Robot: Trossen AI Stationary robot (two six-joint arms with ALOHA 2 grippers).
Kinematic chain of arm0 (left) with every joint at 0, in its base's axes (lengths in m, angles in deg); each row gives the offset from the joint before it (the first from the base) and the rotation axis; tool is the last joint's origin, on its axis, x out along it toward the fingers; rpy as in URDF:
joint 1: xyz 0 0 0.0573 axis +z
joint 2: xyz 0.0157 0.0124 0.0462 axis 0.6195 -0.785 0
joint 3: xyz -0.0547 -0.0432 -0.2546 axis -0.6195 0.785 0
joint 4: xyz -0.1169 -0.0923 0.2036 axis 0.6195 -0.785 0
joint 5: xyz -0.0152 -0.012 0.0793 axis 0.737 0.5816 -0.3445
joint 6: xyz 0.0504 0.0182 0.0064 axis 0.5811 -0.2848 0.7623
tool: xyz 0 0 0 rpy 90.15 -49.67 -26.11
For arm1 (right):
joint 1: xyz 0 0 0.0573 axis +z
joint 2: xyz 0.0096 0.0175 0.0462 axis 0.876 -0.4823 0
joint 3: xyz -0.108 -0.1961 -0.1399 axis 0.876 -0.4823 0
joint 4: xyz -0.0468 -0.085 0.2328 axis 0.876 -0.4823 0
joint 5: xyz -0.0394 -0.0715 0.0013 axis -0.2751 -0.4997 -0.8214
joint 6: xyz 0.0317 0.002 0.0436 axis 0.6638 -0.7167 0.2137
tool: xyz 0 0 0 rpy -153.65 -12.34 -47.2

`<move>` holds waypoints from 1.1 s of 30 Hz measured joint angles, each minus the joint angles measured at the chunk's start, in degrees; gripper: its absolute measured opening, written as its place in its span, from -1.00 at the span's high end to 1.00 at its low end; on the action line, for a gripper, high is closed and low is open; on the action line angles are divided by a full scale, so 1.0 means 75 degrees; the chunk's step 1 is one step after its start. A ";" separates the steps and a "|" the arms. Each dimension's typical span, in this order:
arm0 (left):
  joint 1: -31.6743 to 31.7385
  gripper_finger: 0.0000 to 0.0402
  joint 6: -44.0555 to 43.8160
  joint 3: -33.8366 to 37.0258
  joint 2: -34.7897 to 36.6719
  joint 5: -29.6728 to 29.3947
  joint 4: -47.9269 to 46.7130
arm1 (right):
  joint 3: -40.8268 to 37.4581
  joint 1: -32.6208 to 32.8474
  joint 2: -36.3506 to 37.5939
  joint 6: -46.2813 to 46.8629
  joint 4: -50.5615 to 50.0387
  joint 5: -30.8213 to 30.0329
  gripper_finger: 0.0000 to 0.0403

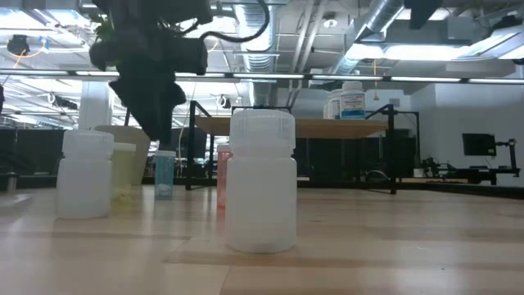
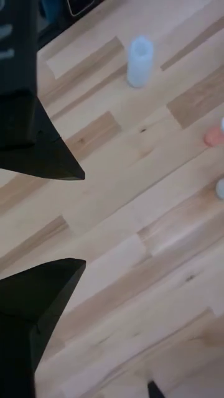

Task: Pick and place medicine bottles onto shelf by color
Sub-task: Put the blue pill bottle on the shelf

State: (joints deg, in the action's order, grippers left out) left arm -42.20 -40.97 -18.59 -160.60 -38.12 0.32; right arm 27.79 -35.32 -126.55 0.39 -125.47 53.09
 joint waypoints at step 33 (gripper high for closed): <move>-0.0009 0.29 0.0492 -0.0006 -0.0829 -0.0542 0.0340 | 0.0001 0.0000 0.0070 -0.0203 0.0008 0.0001 -0.19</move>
State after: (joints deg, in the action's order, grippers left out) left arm -42.27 -37.28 -18.64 -166.82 -42.18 2.86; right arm 27.79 -35.32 -126.03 -1.13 -125.41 53.09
